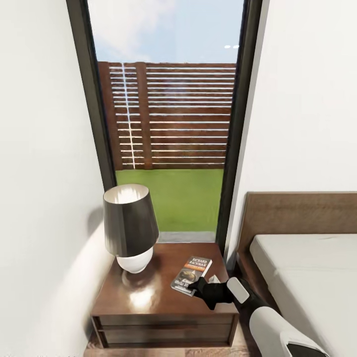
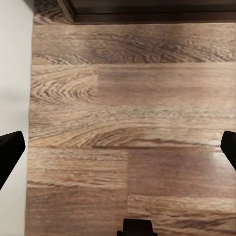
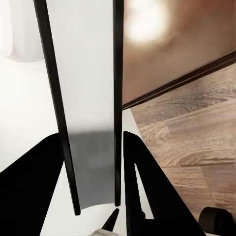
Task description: In the bedroom, move the book from the bed onto either nightstand, and place the two sandals side by side next to the bed.
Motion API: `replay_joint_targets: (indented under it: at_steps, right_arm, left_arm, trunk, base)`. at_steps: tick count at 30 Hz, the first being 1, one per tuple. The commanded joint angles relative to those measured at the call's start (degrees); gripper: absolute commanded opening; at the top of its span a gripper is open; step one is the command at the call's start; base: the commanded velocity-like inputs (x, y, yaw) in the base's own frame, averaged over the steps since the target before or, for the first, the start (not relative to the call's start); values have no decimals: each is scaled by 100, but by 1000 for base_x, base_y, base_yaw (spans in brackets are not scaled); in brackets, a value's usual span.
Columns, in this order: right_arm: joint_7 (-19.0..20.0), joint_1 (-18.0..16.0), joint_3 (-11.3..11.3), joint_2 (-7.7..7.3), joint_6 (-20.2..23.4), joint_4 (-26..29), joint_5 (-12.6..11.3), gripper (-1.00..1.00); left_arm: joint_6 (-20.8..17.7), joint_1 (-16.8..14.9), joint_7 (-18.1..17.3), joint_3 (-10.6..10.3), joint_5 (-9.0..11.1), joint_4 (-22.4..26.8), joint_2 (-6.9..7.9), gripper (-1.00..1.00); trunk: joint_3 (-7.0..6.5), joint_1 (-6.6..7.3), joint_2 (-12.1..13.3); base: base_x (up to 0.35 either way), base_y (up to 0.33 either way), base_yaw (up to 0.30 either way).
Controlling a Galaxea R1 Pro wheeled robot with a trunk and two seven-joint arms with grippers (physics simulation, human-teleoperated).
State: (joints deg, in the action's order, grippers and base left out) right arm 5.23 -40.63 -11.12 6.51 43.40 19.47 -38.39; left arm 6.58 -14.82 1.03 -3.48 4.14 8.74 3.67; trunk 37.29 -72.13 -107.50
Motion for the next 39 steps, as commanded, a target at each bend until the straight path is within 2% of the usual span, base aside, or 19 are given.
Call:
replay_joint_targets:
  at_steps: [1, 4, 13, 26, 37, 39]
  right_arm:
    - [22, -9, -48, 6, 29, 3, 44, -100]
    - [22, -18, -48, 6, 29, 0, 45, -100]
    - [20, -41, -48, 10, 30, -6, 48, -100]
    - [14, -103, -48, 8, 30, -21, 51, -100]
    - [13, -143, -48, 1, 35, -18, 46, -100]
    - [10, -184, -49, 0, 34, -26, 48, -100]
  left_arm:
    - [21, -4, 11, -47, 43, -4, 2, 100]
    - [20, -4, 11, -70, 43, -4, 2, 100]
    - [26, -4, 12, -128, 43, -4, 2, 100]
    - [27, -4, 13, -143, 45, -4, 2, 100]
    - [27, -4, 17, -144, 44, -4, 2, 100]
    - [27, -4, 18, -144, 44, -4, 2, 100]
  trunk:
    - [24, -22, -44]
    - [78, -88, -165]
    - [78, -88, -165]
    - [311, -373, -686]
    - [311, -373, -686]
    - [347, -417, -766]
  base:
    - [0, 0, 0]
    - [0, 0, 0]
    - [0, 0, 0]
    - [0, 0, 0]
    - [0, 0, 0]
    - [0, 0, 0]
